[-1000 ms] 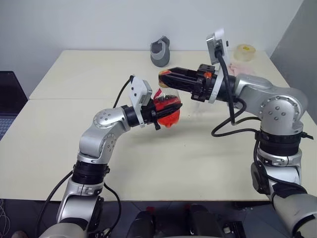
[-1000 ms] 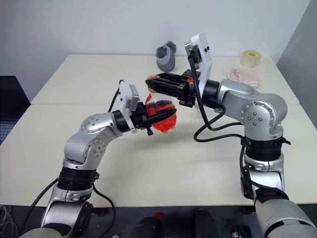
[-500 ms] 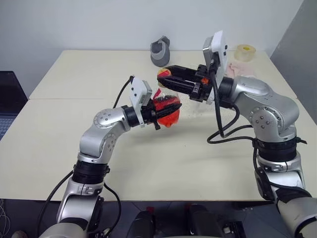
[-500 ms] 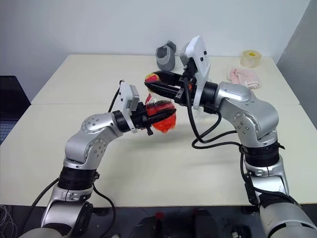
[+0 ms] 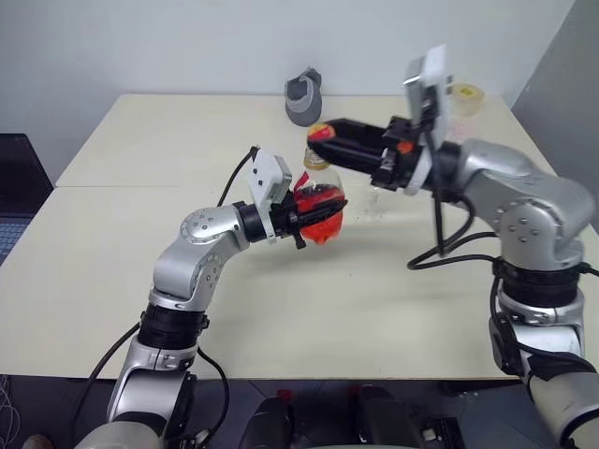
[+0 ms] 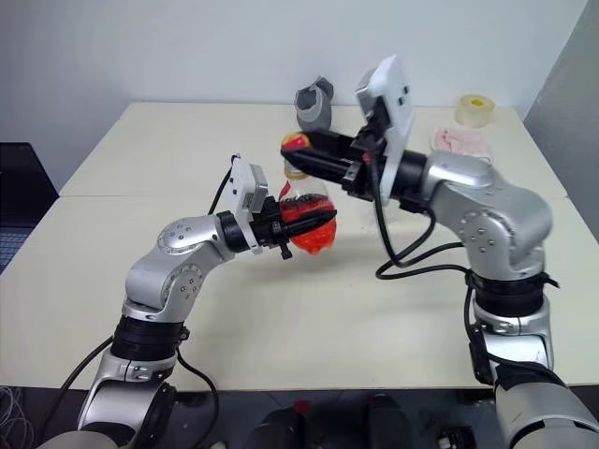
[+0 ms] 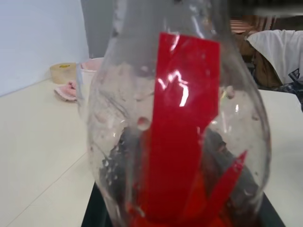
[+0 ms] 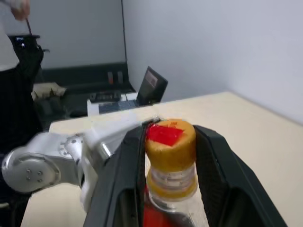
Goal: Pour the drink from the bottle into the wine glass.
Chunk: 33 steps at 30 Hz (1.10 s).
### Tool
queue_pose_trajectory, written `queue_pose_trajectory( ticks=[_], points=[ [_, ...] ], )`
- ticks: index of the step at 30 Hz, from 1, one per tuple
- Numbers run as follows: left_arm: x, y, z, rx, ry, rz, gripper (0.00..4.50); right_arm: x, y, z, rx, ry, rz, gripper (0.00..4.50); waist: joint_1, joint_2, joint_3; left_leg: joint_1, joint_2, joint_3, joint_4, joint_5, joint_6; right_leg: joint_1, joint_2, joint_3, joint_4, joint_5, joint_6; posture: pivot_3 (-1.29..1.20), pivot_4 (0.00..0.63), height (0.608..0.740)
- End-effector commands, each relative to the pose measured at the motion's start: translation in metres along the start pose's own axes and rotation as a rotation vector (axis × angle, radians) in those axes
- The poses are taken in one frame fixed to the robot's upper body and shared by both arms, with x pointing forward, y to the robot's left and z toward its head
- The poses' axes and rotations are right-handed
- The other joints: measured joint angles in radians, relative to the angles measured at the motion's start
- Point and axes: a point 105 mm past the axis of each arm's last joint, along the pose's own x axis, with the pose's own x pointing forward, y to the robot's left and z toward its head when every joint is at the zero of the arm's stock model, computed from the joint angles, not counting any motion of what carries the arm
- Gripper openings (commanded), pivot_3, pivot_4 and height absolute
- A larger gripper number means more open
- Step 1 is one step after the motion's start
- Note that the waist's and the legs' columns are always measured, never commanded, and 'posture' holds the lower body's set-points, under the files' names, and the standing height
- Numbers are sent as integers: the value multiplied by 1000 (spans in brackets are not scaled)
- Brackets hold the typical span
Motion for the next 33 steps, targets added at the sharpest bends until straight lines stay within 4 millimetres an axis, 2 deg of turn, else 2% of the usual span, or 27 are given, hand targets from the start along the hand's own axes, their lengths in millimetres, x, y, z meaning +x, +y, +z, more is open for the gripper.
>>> queue_pose_trajectory(
  ticks=[1, 5, 8, 11, 12, 15, 17, 20, 24, 30, 33],
  points=[
    [-1, -2, 12, 36, -34, -7, 1240, -6, 16, 16, -33, -31, 35, 1236, 0, 0, 0, 0, 0, 0, 0, 0, 0, 0, 0, 0, 0, 0, 0, 0, 150, 740],
    [0, -3, 12, 34, -36, -16, 1240, -11, 20, 18, -24, -18, 13, 1236, 0, 0, 0, 0, 0, 0, 0, 0, 1, 0, 0, 0, 1, 0, 0, 0, 150, 740],
    [0, -2, 13, 35, -37, -15, 1240, -25, 12, 3, 16, 28, -88, 1236, 5, 0, 0, 0, 0, 0, 0, 0, 1, 1, 0, -1, 0, 0, 0, 0, 150, 740],
    [-1, -3, 13, 35, -38, -14, 1240, -47, 4, -32, 50, 117, -229, 1236, 14, 0, 0, 0, 0, 1, 0, 0, 1, 2, 0, -2, -2, 0, 0, 0, 150, 740],
    [-1, -5, 12, 33, -34, -15, 1240, -61, -2, -55, 44, 177, -324, 1236, 17, 0, 0, 0, -1, 1, 0, 0, 1, 3, 0, -2, -2, 0, 0, 0, 150, 740],
    [-3, -9, 9, 22, -26, -17, 1240, -92, -11, -97, 36, 282, -521, 1236, 26, 0, 0, -1, -1, 1, 0, 0, 1, 4, 1, -3, -4, 0, 0, 0, 150, 740],
    [-5, -12, 7, 11, -22, -15, 1240, -114, -19, -121, 65, 317, -695, 1236, 24, 0, 0, -1, -1, 4, 0, 0, 1, 3, 2, -1, -4, 0, 1, 0, 150, 740],
    [-5, -13, 6, -4, -24, 0, 1240, -131, -28, -143, 105, 317, -873, 1236, 17, 0, 0, 1, 0, 4, 0, 0, 1, 3, 2, 1, -3, 1, 3, 0, 150, 740],
    [-1, -19, 4, -28, -34, 12, 1240, -141, -32, -174, 163, 318, -1054, 1236, 18, 0, 0, 3, 0, 4, 0, 0, 1, 5, 7, 1, -1, 1, 2, 0, 150, 740],
    [0, -19, 6, -35, -41, 29, 1240, -149, -36, -203, 307, 291, -1236, 1236, 19, 0, 0, 2, 1, 4, 0, 1, 0, 4, 7, 2, -2, 1, 2, 0, 150, 740],
    [-1, -16, 7, -29, -40, 39, 1240, -150, -33, -215, 348, 304, -1263, 1236, 21, 0, 0, 3, 1, 4, 0, 1, 0, 4, 7, 2, -2, 1, 2, 0, 150, 740]
  ],
)
